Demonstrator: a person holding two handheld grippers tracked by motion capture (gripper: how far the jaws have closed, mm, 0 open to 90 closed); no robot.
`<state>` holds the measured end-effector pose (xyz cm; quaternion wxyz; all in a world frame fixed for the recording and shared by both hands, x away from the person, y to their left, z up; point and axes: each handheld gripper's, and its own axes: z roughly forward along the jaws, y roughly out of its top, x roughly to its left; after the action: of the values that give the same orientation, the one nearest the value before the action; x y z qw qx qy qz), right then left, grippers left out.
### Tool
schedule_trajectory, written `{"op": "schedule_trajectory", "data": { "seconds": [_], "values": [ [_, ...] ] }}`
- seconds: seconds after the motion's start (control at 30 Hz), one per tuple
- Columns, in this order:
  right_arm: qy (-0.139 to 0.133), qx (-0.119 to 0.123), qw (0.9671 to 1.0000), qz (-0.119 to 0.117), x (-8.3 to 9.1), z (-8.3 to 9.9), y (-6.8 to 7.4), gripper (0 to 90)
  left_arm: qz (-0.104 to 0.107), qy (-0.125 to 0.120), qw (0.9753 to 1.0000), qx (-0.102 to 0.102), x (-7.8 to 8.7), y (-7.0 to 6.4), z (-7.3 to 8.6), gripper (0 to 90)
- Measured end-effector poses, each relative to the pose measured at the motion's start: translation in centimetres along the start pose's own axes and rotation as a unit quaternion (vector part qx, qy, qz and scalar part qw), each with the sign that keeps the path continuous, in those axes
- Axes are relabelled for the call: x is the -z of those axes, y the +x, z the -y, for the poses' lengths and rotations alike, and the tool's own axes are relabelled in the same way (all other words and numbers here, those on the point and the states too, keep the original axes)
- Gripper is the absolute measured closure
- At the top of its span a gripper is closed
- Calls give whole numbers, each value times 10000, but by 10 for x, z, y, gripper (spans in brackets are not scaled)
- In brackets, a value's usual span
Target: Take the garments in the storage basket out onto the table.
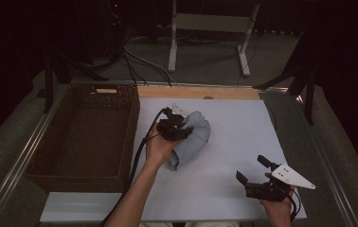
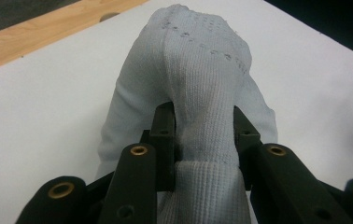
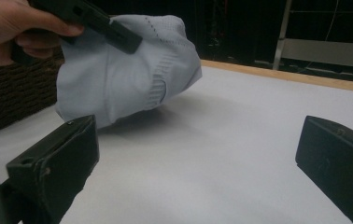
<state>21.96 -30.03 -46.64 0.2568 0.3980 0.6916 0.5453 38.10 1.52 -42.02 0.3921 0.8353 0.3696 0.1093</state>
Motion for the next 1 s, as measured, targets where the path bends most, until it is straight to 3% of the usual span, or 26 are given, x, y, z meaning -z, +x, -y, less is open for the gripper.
{"op": "schedule_trajectory", "data": {
  "seconds": [0.5,0.6,0.73,0.83,0.9,1.0],
  "values": [
    [11,7,10000,0,0,0,0,0,158,46,9999,2,-12,-10,3,718],
    [10,-2,10000,-4,0,0,0,0,247,-9,9997,-26,-13,-14,4,634],
    [18,-2,10000,-5,-1,0,0,0,621,-110,9980,107,-16,-15,4,463],
    [17,3,10000,-3,-1,0,0,0,668,-190,9975,108,-16,-17,4,367],
    [6,3,10000,3,0,0,0,0,573,-200,9981,112,-16,-18,4,247],
    [-1,-3,10000,18,0,0,-1,0,457,-250,9986,109,-14,-19,4,224]
  ]
}}
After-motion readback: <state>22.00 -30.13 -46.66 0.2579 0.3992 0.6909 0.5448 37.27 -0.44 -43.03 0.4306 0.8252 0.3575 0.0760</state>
